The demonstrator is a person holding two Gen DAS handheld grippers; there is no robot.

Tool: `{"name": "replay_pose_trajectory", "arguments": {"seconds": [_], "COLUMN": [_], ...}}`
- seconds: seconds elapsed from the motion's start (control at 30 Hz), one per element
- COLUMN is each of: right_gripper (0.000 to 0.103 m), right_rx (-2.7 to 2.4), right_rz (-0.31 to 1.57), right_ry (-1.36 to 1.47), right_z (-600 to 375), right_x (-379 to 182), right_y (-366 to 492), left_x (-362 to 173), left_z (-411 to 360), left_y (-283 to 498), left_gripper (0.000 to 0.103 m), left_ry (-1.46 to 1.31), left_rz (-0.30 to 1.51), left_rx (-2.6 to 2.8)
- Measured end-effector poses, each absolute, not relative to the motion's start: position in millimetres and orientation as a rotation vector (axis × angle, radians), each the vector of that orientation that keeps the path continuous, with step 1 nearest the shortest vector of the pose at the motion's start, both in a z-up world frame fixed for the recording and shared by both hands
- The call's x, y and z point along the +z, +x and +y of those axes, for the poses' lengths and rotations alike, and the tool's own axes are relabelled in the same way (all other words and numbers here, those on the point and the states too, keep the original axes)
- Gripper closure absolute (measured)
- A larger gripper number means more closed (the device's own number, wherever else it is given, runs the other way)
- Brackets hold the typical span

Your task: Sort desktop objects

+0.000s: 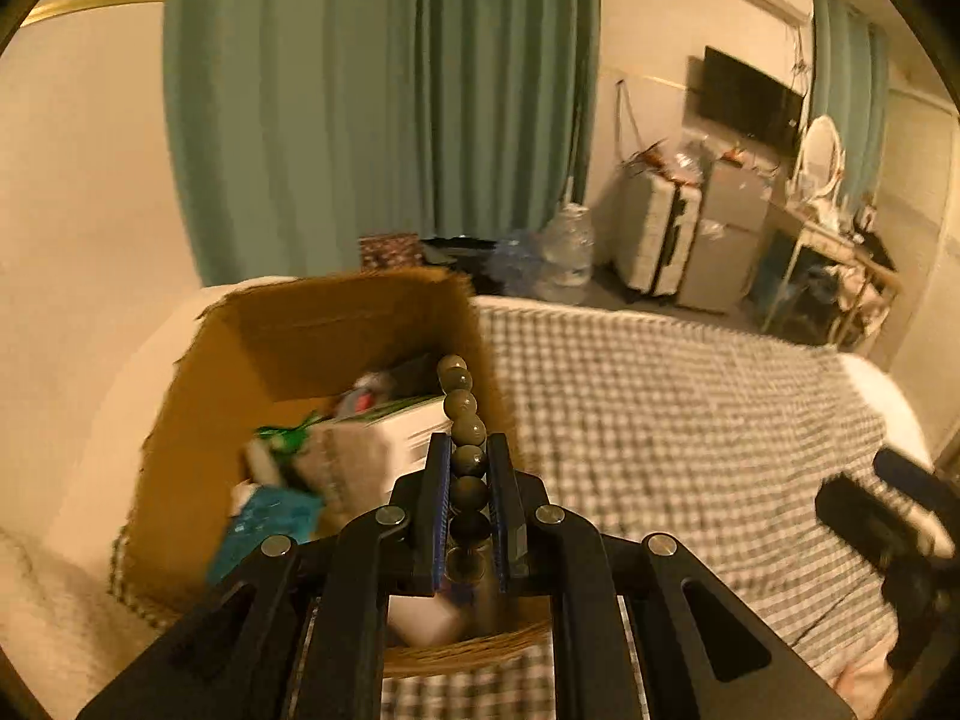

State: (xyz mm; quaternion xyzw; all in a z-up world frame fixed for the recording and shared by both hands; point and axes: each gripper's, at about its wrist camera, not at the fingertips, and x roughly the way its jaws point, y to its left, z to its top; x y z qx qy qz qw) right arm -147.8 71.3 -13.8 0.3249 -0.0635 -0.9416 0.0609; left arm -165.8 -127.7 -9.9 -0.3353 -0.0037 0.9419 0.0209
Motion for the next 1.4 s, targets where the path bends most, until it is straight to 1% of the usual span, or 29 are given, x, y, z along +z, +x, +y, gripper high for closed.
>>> {"name": "replay_pose_trajectory", "arguments": {"seconds": [0.03, 0.1, 0.13, 0.17, 0.2, 0.23, 0.33, 0.43, 0.57, 0.67, 0.73, 0.93, 1.1, 1.23, 1.4], "right_gripper": [0.008, 0.008, 0.008, 0.007, 0.003, 0.000, 0.000, 0.000, 0.000, 0.000, 0.000, 0.000, 0.000, 0.000, 0.000], "right_rx": [-2.850, -2.857, -2.859, -2.868, -2.875, -2.881, -2.895, -2.942, -2.954, -2.966, -2.965, -2.956, -2.942, -2.939, -2.937], "right_rz": [-0.190, -0.156, -0.144, -0.131, -0.125, -0.123, -0.120, -0.102, -0.105, -0.084, -0.079, -0.035, -0.042, -0.041, -0.036], "right_ry": [1.000, 1.041, 1.052, 1.064, 1.073, 1.079, 1.101, 1.102, 1.103, 1.104, 1.104, 1.080, 1.087, 1.096, 1.113], "right_z": [67.3, 53.9, 50.6, 47.0, 48.8, 49.3, 47.5, 45.3, 43.8, 40.9, 39.3, 30.0, 27.4, 25.2, 25.0], "right_x": [-16.0, -22.9, -25.0, -28.3, -31.4, -33.9, -42.8, -47.7, -47.9, -46.9, -45.4, -39.5, -41.3, -45.7, -52.5], "right_y": [-150.3, -159.3, -161.6, -164.8, -166.7, -168.9, -174.4, -176.3, -176.8, -177.0, -176.4, -171.3, -170.1, -170.8, -171.0], "left_x": [-15.2, -21.3, -23.2, -25.6, -28.1, -29.4, -30.6, -30.0, -27.1, -22.9, -23.0, -24.7, -28.1, -34.1, -39.3], "left_z": [-134.2, -141.9, -144.0, -145.9, -148.6, -152.4, -164.4, -174.7, -185.5, -198.3, -202.3, -201.6, -188.8, -182.5, -179.3], "left_y": [-162.0, -156.4, -155.1, -153.9, -152.1, -146.9, -135.5, -134.0, -133.8, -130.5, -130.7, -129.7, -130.1, -130.7, -132.1], "left_gripper": [0.092, 0.087, 0.071, 0.032, 0.011, 0.000, 0.000, 0.000, 0.000, 0.000, 0.000, 0.000, 0.000, 0.000, 0.000], "left_ry": [-1.043, -1.033, -1.027, -1.023, -1.018, -0.987, -0.920, -0.960, -0.981, -0.982, -0.994, -1.022, -1.040, -1.057, -1.078], "left_rz": [-0.013, 0.006, 0.031, 0.054, 0.072, 0.081, 0.025, -0.048, -0.099, -0.257, -0.315, -0.352, -0.290, -0.298, -0.254], "left_rx": [2.928, 2.957, 2.974, 2.989, 3.014, 3.065, 3.092, 3.077, 3.085, 3.071, 3.061, 3.043, 3.022, 2.996, 3.006]}}
